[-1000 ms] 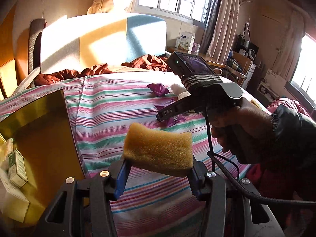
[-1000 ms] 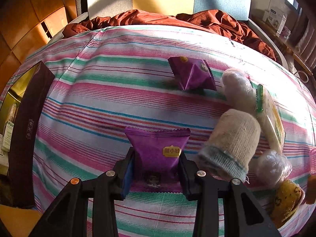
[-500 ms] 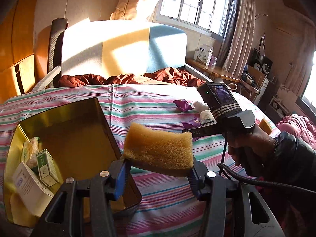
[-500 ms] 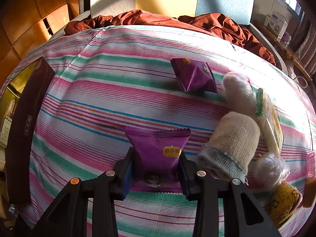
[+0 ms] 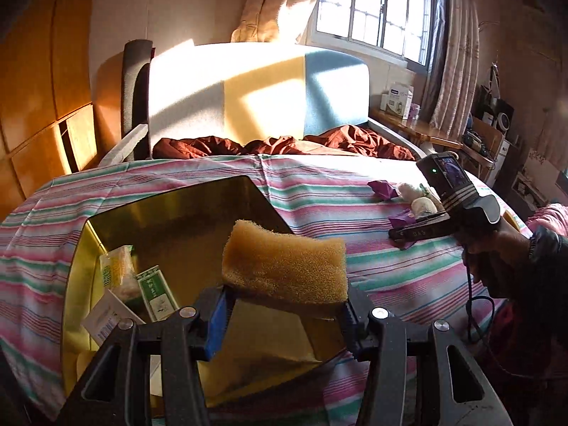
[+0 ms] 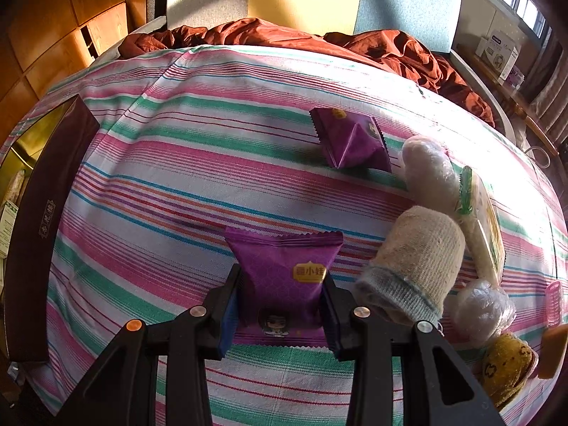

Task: Organize objects
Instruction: 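Carry the sponge into the gold tray and open the left gripper while the right holds the packet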

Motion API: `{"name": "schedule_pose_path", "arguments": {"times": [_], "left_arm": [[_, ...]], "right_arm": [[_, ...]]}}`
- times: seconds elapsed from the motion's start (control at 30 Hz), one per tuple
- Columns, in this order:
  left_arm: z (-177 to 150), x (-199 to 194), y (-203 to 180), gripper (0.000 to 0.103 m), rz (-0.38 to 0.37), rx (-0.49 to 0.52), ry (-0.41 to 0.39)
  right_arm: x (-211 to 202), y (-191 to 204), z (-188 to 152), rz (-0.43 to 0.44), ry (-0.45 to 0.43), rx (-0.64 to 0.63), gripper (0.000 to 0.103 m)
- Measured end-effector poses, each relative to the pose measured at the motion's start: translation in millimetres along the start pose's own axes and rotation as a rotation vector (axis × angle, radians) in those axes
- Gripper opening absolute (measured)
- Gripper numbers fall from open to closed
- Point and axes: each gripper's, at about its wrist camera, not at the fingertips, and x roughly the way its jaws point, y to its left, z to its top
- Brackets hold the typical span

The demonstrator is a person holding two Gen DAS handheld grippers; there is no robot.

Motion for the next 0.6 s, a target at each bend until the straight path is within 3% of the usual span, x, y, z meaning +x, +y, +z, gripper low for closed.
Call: {"name": "schedule_pose_path", "arguments": {"times": [0.33,0.5,0.6], "left_arm": [[12.3,8.1,56.0,0.053,0.199,-0.067,0.013],[12.9,13.6,72.3,0.053,0.240,-0.067,0.023],[15.4,18.1,82.5,0.053,0.228,-0.090,0.039]], "right_arm": [[-0.1,2.1,-0.6,-0.009,-0.004,-0.008,0.040],[-0.2,3.2,-0.6,-0.015,-0.006,-0.013,0.040],[0.0,4.8,-0.7,-0.024,-0.007,-0.020,0.040]]}}
